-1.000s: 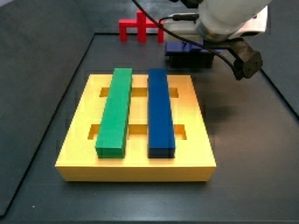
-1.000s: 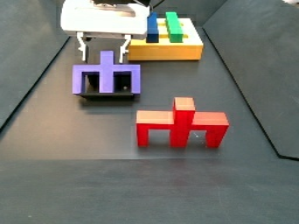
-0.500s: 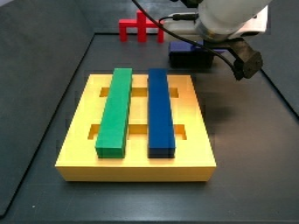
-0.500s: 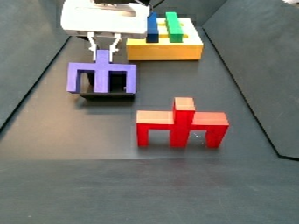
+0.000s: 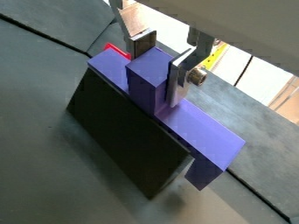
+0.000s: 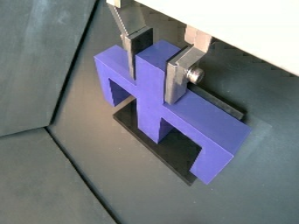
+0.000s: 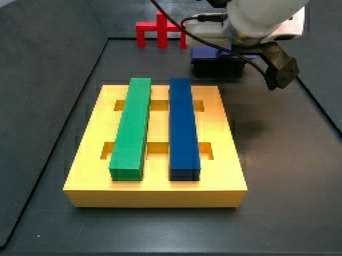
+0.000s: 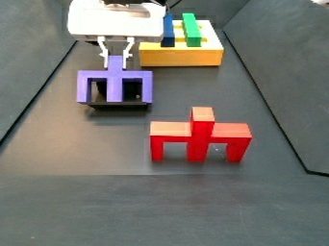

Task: Pick up the purple object. Move up. Place the purple object on the fixture. Regrasp the purple object. Move to above the board. Insert the purple object.
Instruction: Regrasp the purple object.

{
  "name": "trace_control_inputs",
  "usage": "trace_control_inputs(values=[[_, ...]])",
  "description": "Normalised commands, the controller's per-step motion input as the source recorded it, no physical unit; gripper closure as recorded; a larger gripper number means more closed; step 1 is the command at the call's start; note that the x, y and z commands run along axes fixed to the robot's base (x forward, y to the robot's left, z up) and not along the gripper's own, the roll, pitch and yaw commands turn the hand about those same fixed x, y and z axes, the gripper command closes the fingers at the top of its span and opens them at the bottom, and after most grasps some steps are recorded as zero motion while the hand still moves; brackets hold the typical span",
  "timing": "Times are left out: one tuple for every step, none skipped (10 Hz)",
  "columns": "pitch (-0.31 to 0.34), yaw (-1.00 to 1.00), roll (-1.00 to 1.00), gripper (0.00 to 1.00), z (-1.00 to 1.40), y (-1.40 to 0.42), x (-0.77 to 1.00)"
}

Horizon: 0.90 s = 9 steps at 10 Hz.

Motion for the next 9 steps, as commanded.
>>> trace_control_inputs(values=[[0.000,0.00,0.00,1.00,0.00,0.00,0.00],[0.000,0.00,0.00,1.00,0.00,0.00,0.00],[0.000,0.00,0.00,1.00,0.00,0.00,0.00],[0.000,0.00,0.00,1.00,0.00,0.00,0.00],[0.000,0.00,0.00,1.00,0.00,0.00,0.00],[0.000,0.00,0.00,1.00,0.00,0.00,0.00],[0.000,0.00,0.00,1.00,0.00,0.00,0.00],[0.000,0.00,0.00,1.00,0.00,0.00,0.00],[0.000,0.00,0.00,1.00,0.00,0.00,0.00]])
